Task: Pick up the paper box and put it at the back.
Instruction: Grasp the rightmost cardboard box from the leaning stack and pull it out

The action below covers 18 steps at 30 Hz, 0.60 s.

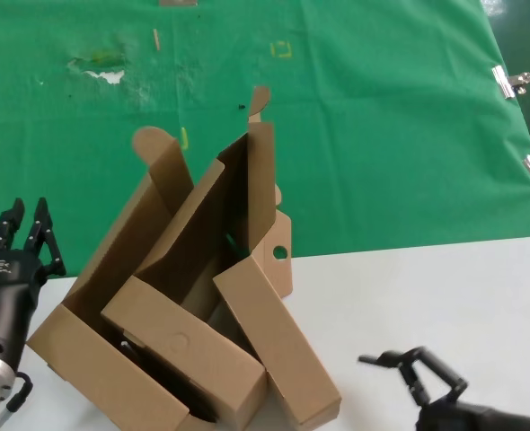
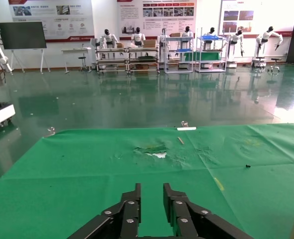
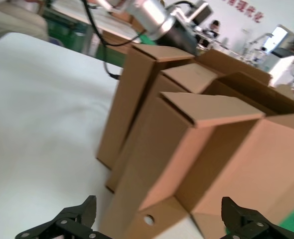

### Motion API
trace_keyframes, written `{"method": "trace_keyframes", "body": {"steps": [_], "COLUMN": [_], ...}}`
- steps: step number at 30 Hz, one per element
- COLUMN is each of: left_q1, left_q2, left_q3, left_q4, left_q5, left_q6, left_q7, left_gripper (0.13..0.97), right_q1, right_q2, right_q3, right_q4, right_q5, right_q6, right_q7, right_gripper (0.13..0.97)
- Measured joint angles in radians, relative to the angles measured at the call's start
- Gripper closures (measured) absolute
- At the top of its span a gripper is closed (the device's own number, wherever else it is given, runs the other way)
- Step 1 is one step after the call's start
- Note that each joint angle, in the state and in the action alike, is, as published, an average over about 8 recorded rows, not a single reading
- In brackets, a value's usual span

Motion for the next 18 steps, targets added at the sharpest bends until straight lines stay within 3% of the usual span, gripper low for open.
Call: {"method": "trace_keyframes", "body": {"steps": [3,12,18], "left_q1": [0.0,0.0,0.0], "left_q2": [0.0,0.0,0.0], "left_q3": [0.0,0.0,0.0], "left_q4": [0.0,0.0,0.0], "left_q5": [0.0,0.0,0.0], "left_q6": [0.0,0.0,0.0], "left_q7": [0.0,0.0,0.0], "left_gripper": [0.847,0.913,0.943], "right_q1": [0.021,0.095,0.116], "right_q2": [0.013,0.011,0.005], "right_q3": [-0.044,-0.147,-0.179], "right_q4": [-0.012,-0.06,-0.071], "right_q5": [-0.015,-0.041,-0.047], "right_q6": [-0.004,0.017,0.046], "right_q7": [-0.004,0.003,0.009], "right_gripper": [0.198,0.327,0.474]}}
